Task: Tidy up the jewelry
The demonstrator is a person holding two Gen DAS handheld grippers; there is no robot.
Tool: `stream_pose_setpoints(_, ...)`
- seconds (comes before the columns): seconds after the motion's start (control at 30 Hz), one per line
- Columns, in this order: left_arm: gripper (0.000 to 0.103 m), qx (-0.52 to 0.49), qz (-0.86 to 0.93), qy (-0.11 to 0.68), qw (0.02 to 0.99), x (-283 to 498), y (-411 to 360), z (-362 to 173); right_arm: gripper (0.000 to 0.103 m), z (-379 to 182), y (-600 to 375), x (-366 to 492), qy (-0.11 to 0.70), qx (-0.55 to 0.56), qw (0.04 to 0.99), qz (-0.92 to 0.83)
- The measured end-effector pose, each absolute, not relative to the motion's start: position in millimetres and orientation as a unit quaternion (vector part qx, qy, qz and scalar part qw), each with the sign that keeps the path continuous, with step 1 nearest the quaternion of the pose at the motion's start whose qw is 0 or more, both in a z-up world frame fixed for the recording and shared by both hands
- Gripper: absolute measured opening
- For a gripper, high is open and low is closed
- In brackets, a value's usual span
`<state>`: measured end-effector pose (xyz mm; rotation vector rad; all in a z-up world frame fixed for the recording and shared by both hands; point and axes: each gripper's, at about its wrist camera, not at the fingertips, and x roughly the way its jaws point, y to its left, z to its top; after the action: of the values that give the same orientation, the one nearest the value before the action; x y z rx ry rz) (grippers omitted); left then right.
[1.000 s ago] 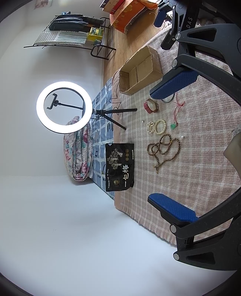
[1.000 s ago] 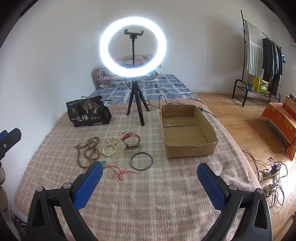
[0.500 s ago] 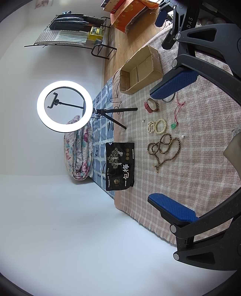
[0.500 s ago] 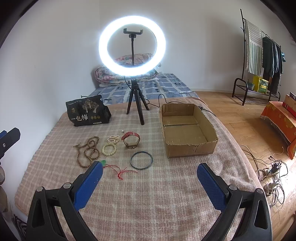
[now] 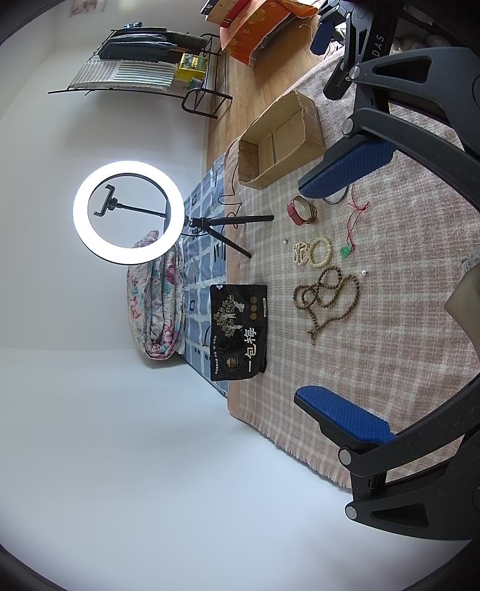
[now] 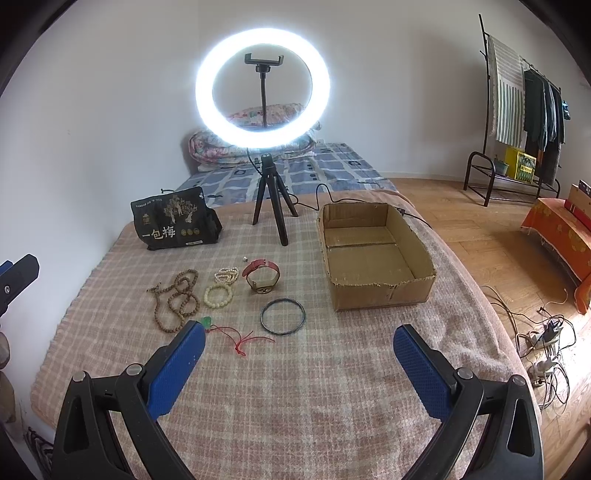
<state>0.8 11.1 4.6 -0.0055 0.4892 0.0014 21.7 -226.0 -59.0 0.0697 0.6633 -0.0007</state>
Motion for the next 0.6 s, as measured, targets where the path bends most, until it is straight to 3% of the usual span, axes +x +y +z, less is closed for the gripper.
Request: stream_pose_setpoints(0.6,0.103,-0.001,0.005,0.249,0.969,4.0,13.1,-1.0,0.103,-60.6,-226.5,25.8,0.336,0.039,0.941,0.000)
